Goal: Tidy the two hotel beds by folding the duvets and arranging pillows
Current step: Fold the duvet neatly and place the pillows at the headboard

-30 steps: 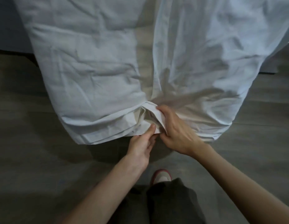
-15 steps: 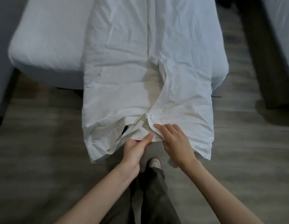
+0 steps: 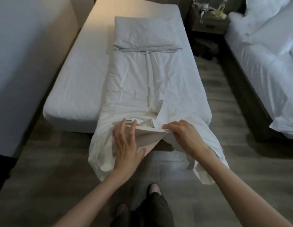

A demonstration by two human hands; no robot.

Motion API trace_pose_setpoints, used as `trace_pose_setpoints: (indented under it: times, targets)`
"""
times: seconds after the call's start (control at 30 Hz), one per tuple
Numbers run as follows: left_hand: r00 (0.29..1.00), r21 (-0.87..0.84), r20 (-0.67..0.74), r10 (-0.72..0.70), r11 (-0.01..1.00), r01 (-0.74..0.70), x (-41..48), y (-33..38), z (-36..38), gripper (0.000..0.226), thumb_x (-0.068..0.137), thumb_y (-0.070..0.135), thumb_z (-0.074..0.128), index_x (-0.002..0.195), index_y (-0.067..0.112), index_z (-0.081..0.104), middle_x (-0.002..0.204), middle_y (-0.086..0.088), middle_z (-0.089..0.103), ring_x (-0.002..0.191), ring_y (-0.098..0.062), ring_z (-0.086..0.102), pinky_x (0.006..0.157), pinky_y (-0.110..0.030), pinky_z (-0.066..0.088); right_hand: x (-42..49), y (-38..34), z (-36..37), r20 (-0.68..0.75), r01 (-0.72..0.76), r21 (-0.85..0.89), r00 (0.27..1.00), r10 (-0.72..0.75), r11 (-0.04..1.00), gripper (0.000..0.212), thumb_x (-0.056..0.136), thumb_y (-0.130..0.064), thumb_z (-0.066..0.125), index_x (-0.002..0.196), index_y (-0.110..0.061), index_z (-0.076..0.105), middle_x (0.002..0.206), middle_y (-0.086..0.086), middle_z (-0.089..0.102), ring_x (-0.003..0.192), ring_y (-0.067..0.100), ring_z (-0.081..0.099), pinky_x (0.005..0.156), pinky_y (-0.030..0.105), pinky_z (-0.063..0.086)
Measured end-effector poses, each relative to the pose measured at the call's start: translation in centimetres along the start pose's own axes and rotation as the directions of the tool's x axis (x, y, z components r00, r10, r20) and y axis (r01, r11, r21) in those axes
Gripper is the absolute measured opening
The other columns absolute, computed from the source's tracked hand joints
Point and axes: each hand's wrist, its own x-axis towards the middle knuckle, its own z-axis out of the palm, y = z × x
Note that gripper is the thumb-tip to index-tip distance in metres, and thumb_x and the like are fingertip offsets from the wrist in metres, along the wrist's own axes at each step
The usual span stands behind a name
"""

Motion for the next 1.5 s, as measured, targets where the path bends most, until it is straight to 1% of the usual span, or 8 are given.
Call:
trace_pose_setpoints:
  times: [0.2,0.33,0.53,0.63,0.8,1.0,1.2,1.5]
  targets:
    - [0.911,0.179,0.406,-0.076,0.984,0.003,10.2,0.6,0.9,0.131,0.053,0.091,0.051,0.142,0.043,-0.032,0.146,-0.002,-0.048,0.134,-0.031,-0.044,0.106,-0.062,-0.02,6.5,4.5,-1.8,0.022,0.009,-0.018,1.0,-0.009,1.0,0.038,0.088,0.004,0.059,0.113,-0.024,0.068,0.106,-0.001,0.071,0.082,0.024,0.06,0.066,0.038,0.051]
    - [0.904,0.419,0.397,-0.158,0.908,-0.025,16.8,2.7,3.0,0.13,0.074,0.054,0.072,0.137,0.038,-0.041,0.158,-0.008,-0.019,0.144,-0.038,-0.02,0.105,-0.068,-0.017,12.9,8.9,-3.8,0.05,0.056,-0.009,0.997,-0.056,0.998,0.036,0.093,-0.002,0.052,0.117,-0.024,0.068,0.11,-0.002,0.07,0.089,0.026,0.061,0.072,0.041,0.051]
    - [0.947,0.557,0.319,-0.05,0.818,-0.144,27.5,0.5,2.3,0.067,0.092,0.029,0.056,0.148,0.03,0.018,0.122,-0.001,0.053,0.116,-0.022,0.051,0.113,-0.054,0.015,21.4,14.8,-6.2,0.15,0.104,0.0,0.983,-0.103,0.995,0.036,0.095,-0.005,0.047,0.118,-0.024,0.067,0.111,-0.002,0.07,0.094,0.026,0.06,0.077,0.041,0.049]
    - [0.918,0.601,0.391,-0.071,0.775,-0.196,31.7,0.4,2.3,0.039,0.095,0.016,0.045,0.133,0.019,0.036,0.114,-0.003,0.058,0.107,-0.025,0.055,0.11,-0.041,0.023,25.4,16.8,-6.2,0.235,0.101,0.004,0.967,-0.1,0.995,0.038,0.092,-0.003,0.043,0.113,-0.025,0.065,0.107,-0.002,0.069,0.094,0.025,0.06,0.077,0.042,0.049]
    - [0.881,0.614,0.461,-0.107,0.755,-0.23,38.2,-1.0,3.8,0.039,0.087,0.005,0.045,0.125,0.017,0.042,0.112,-0.003,0.059,0.107,-0.024,0.055,0.106,-0.037,0.026,32.4,18.3,-5.5,0.312,0.072,-0.22,0.95,0.0,0.973,0.032,0.088,-0.002,0.042,0.111,-0.019,0.055,0.098,0.003,0.055,0.086,0.028,0.055,0.064,0.034,0.034]
    - [0.863,0.531,0.503,-0.048,0.805,-0.265,45.8,-4.4,4.9,0.045,0.085,0.0,0.044,0.127,0.016,0.047,0.112,-0.007,0.061,0.109,-0.026,0.056,0.111,-0.033,0.023,39.7,19.4,-2.9,0.24,-0.075,-0.367,0.955,0.173,0.927,0.023,0.089,-0.005,0.047,0.105,-0.021,0.051,0.088,-0.002,0.046,0.086,0.027,0.056,0.068,0.033,0.029]
    - [0.892,0.505,0.45,0.037,0.813,-0.289,52.7,-7.0,4.2,0.044,0.09,0.001,0.039,0.129,0.019,0.048,0.112,-0.007,0.062,0.101,-0.028,0.057,0.073,-0.027,0.025,45.8,19.7,-2.3,0.118,-0.087,-0.484,0.979,0.164,0.871,0.025,0.095,-0.01,0.046,0.117,-0.022,0.047,0.105,0.004,0.055,0.093,0.028,0.056,0.075,0.034,0.026]
    - [0.926,0.554,0.377,0.02,0.796,-0.243,62.0,-8.8,3.6,0.046,0.091,0.009,0.047,0.134,0.024,0.047,0.121,-0.007,0.062,0.112,-0.029,0.057,0.087,-0.035,0.041,54.2,22.5,-2.7,-0.051,-0.089,-0.41,0.996,0.074,0.908,0.013,0.092,-0.011,0.048,0.101,-0.02,0.054,0.093,0.005,0.061,0.081,0.03,0.058,0.077,0.04,0.03]
